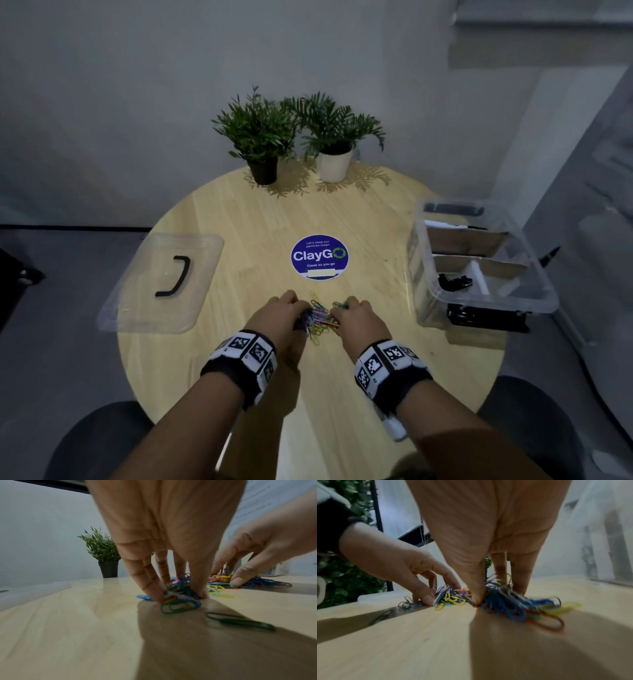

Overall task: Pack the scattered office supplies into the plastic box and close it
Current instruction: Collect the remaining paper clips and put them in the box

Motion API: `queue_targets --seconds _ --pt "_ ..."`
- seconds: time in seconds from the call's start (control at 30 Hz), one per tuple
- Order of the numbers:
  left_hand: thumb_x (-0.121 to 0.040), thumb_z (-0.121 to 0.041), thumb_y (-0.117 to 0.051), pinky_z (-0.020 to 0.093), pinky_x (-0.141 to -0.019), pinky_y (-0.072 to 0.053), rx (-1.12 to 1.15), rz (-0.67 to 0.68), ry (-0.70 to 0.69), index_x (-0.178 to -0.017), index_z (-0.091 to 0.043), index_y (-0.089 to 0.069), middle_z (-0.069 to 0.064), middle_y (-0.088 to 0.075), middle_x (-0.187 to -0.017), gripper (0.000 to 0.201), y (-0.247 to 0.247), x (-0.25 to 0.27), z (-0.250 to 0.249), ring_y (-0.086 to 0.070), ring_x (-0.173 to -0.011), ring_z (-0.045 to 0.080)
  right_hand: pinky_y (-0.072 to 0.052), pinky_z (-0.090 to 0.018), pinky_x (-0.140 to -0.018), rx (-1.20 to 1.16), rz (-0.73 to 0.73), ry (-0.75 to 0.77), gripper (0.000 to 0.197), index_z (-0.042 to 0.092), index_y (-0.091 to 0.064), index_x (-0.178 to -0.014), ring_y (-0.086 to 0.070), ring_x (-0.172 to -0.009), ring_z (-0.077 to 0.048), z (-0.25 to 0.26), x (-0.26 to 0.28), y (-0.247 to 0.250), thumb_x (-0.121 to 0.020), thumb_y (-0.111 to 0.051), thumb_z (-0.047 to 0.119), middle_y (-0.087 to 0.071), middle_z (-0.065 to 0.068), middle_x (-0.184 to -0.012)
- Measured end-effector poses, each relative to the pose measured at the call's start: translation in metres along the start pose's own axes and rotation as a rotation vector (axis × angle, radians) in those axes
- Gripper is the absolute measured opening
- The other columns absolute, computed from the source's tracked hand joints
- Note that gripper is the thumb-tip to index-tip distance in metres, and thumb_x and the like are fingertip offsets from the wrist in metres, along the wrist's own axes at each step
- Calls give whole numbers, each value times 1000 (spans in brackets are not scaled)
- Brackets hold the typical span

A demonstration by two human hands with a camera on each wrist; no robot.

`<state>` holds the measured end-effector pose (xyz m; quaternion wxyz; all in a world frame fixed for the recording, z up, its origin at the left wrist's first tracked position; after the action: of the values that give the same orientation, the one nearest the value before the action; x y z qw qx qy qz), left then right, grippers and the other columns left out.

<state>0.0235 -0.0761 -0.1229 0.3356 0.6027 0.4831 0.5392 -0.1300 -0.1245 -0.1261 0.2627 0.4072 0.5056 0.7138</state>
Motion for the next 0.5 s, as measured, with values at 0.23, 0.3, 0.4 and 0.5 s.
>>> queue_targets --seconds 0.23,0.3,0.4,0.5 --pt "-88 -20 -55 38 -82 -49 0 -27 101 -120 -14 -54 11 -51 -115 32 4 5 -17 -60 -100 33 -48 -41 -86 120 -16 46 34 6 -58 -122 -51 -111 -35 3 2 10 -92 -43 0 -52 -16 -118" --pt "-88 -21 -55 35 -81 -48 -9 -26 105 -118 -14 -57 10 -54 -112 31 5 5 -17 -60 -99 32 -48 -39 -83 103 -20 52 35 7 -61 -119 -56 -106 -35 -2 0 13 -87 -49 -2 -56 -16 -114" --pt "-87 -20 -57 33 -80 -47 -24 -41 103 -114 -15 -63 9 -59 -107 28 7 6 -17 -60 -98 30 -48 -37 -80 42 -47 67 37 8 -62 -119 -60 -100 -35 -6 1 16 -86 -47 -1 -60 -17 -110" --pt "-87 -17 -59 33 -84 -48 21 -72 117 -112 -18 -68 8 -63 -107 26 12 6 -16 -61 -100 29 -46 -35 -75 -61 -133 69 36 14 -61 -119 -62 -97 -34 -9 2 17 -88 -48 4 -63 -15 -106"
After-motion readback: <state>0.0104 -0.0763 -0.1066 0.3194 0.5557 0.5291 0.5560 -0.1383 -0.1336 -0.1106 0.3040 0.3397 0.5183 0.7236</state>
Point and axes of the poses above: each hand's wrist, its own x-axis away from the middle knuckle, its own y-axis out of the back of the hand, z = x × y, the point moved 1 cm from there along -x, towards the middle knuckle
